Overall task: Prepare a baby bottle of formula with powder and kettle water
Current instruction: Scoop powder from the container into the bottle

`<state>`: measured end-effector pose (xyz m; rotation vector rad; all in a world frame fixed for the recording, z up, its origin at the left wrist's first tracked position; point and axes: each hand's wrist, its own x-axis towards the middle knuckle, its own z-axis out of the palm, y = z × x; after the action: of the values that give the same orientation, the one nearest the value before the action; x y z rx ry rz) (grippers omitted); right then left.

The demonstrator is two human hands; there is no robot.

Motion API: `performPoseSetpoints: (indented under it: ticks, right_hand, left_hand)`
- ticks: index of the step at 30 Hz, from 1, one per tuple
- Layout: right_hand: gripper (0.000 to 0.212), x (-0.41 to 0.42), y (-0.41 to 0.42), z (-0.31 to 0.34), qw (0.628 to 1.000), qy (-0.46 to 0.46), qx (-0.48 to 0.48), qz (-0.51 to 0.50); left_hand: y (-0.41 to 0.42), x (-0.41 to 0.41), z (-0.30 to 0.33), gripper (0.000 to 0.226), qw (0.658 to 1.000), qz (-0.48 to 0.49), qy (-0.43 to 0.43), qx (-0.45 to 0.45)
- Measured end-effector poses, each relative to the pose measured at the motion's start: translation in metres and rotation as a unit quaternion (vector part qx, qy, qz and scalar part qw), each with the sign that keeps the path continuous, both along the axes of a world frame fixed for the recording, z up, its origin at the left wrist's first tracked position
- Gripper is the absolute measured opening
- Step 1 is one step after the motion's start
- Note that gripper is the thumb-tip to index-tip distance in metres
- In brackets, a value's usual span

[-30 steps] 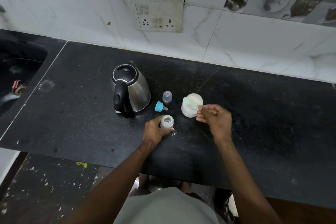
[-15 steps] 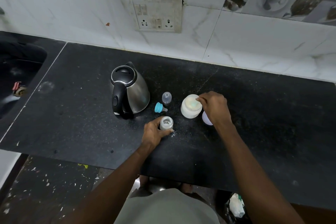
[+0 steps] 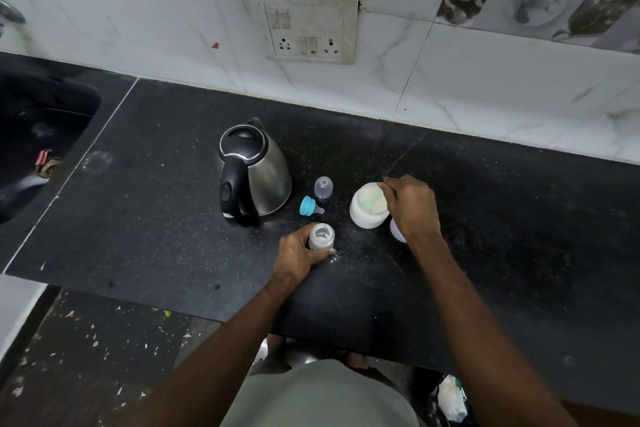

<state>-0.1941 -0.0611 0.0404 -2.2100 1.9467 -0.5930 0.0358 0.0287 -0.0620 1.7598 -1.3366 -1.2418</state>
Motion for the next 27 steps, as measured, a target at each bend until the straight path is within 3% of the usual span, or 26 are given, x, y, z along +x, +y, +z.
performPoseSetpoints:
  ticks: [7,15,17,22,24,27]
  right_hand:
    - [0.011,0.022,0.007,0.016,0.995,-0.053,-0.082,0.011]
    - [0.011,0.054,0.010,0.007,0.989,-0.090,-0.084,0.080]
    - [0.012,0.062,0.014,0.007,0.989,-0.097,-0.071,0.091]
    - [0.008,0.089,0.021,0.014,0.984,-0.130,-0.068,0.102]
    - [0.010,0.098,0.021,0.016,0.980,-0.149,-0.074,0.108]
    - [0.013,0.115,0.023,0.020,0.971,-0.195,-0.076,0.116]
  left_hand:
    - [0.000,-0.001,0.001,0.055,1.000,0.013,0.003,0.004]
    - [0.003,0.003,0.003,0.058,0.999,0.031,0.023,0.008]
    - [0.004,0.005,0.005,0.067,0.999,0.037,0.032,0.012]
    - [0.010,0.010,0.009,0.124,0.998,0.006,0.035,0.048]
    - [0.014,0.011,0.011,0.128,0.999,-0.005,0.013,0.039]
    - [0.023,0.016,0.022,0.115,1.000,0.000,0.001,0.015]
